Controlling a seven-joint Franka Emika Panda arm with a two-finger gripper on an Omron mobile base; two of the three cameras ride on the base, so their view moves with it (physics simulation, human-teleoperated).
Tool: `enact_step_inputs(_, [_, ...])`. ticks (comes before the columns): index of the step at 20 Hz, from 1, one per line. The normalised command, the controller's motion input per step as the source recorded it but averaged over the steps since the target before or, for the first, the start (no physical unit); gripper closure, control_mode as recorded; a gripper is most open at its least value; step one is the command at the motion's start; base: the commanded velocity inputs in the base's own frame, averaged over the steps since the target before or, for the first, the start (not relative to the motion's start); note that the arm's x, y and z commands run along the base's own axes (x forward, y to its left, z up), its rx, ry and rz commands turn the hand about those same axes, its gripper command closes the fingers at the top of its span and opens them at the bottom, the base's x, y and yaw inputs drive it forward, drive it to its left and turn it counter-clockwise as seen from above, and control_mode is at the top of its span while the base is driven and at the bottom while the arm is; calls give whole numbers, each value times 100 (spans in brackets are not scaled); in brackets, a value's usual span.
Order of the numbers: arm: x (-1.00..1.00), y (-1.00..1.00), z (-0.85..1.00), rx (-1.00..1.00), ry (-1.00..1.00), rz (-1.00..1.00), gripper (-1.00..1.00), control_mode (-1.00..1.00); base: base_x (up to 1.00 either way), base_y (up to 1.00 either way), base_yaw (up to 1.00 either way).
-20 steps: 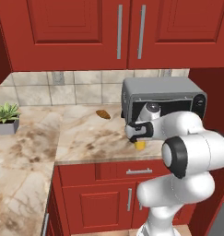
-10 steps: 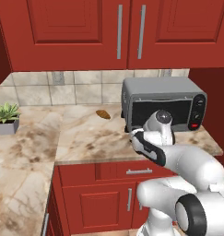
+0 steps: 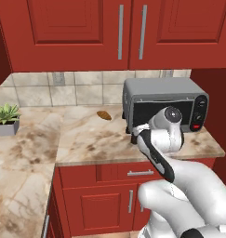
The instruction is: Pick the mustard and shaker from the counter and place them in the cabinet.
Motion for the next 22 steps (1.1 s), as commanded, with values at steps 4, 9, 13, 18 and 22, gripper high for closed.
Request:
enact_step_inputs(4, [-32,0,20,1,0,0,100,-100,0,0,0])
enact_step_inputs(9, [-74,0,21,0,0,0,100,-100,0,0,0])
enact_step_inputs(13, [-89,0,20,0,0,0,100,-100,0,0,0])
enact_step_inputs(18, [-70,0,40,0,-4,1,100,-100,0,0,0])
enact_step_inputs(22, [-64,0,53,0,-7,0,100,-100,0,0,0])
